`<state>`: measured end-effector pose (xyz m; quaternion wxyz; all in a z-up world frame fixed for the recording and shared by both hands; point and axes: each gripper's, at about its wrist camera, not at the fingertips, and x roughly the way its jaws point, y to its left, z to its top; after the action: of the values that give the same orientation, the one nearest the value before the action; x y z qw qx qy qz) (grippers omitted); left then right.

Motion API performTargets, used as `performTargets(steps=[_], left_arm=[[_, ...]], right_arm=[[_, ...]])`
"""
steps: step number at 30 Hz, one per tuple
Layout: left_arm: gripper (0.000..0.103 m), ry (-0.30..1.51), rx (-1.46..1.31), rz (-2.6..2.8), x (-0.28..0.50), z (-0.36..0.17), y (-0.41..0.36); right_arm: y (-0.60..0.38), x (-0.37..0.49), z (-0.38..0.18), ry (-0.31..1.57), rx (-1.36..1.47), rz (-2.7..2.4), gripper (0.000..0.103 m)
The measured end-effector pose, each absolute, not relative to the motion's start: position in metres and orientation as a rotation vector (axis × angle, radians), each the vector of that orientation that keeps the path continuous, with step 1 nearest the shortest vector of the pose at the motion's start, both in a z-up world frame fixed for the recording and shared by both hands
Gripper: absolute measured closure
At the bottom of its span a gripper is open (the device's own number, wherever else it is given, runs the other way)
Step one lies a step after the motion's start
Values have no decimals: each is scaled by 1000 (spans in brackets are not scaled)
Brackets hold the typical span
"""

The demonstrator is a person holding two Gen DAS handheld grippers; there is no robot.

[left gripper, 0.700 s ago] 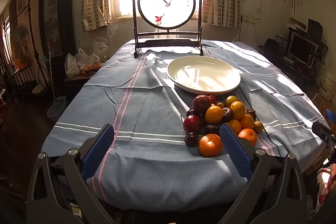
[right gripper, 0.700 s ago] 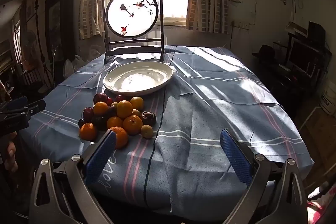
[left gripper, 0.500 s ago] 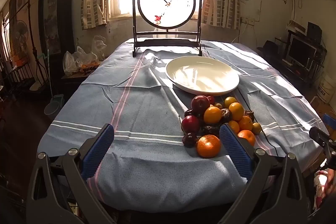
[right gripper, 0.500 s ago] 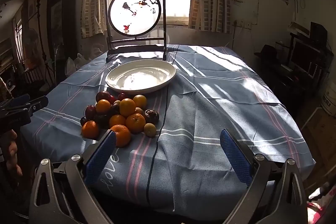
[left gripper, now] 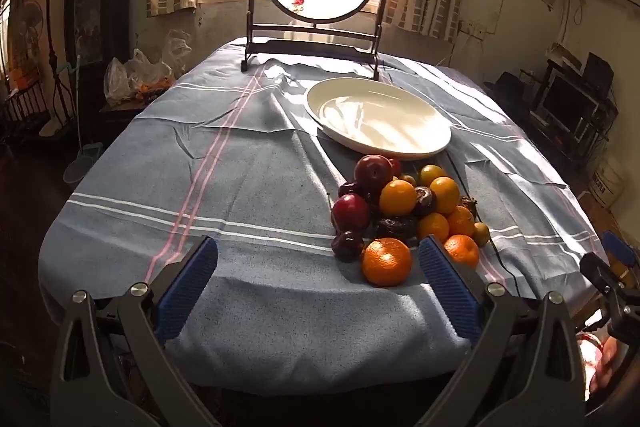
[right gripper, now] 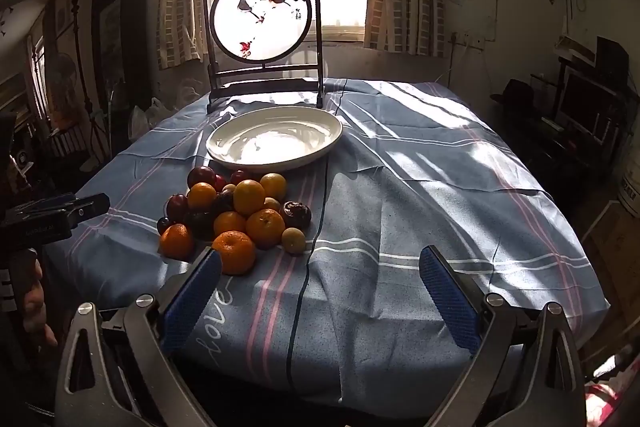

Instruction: Organize fruits

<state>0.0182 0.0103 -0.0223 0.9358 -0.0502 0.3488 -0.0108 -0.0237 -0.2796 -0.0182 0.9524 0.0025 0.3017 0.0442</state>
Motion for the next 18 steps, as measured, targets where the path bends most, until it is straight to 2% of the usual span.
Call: performTargets(steps=[5,18], left_arm=[[5,685,29,74,19,-19,4],[5,709,27,0,16,-21,-2]], right_arm=[[-271,-25,-21,618,3,95,4],[-263,-26,-27,634,-6,118,4]])
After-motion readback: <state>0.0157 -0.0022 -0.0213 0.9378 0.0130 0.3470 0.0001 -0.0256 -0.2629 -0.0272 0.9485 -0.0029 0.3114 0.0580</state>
